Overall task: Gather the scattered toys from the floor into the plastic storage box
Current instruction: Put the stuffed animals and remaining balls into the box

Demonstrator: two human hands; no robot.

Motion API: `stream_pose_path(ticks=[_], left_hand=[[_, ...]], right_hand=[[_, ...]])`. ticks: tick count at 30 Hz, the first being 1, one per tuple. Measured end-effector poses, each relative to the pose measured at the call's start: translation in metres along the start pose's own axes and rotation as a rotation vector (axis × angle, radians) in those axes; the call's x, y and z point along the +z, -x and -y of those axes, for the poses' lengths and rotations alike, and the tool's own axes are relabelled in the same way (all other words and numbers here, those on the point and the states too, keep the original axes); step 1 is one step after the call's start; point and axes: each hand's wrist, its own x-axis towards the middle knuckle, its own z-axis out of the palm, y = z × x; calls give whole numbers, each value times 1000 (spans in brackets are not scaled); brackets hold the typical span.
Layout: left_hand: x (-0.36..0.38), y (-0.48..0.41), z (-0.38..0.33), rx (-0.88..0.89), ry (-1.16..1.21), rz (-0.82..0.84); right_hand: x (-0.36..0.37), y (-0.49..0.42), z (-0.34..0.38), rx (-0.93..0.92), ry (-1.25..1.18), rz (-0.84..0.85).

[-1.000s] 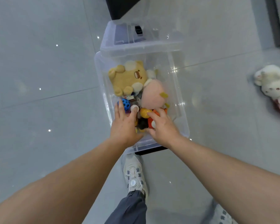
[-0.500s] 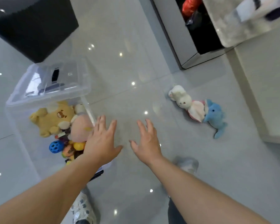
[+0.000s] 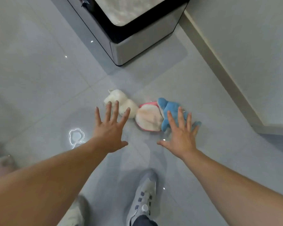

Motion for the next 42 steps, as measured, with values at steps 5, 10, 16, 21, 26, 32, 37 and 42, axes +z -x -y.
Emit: stream_pose_path(ticks=[5,10,16,21,26,32,37,42], left_hand=[[41,-101,-10,64,-219,-30],[83,-169,-6,79,-297,-56],[74,-165,-16,46,-234,-90],[25,-91,-10,-3,-173,-114],[-52,14,1,-114,-84,-133],[-119,150,42,-325,-14,-119],[-115,257,105,-531,28,-138],[-75,361,179,-716,129,-90]], right_hand=[[50,-87,-31,9,15,-43],[99,-152,-44,42,-8,-51],[104,-151,-39,62,38,-203],[42,-79,-20,48,45,-215],[-44,12,24,7,48,-177],[-122,110,107,-184,56,-210],[-135,163,194,-363,86,-219],[-106,219,300,-483,66,-197]])
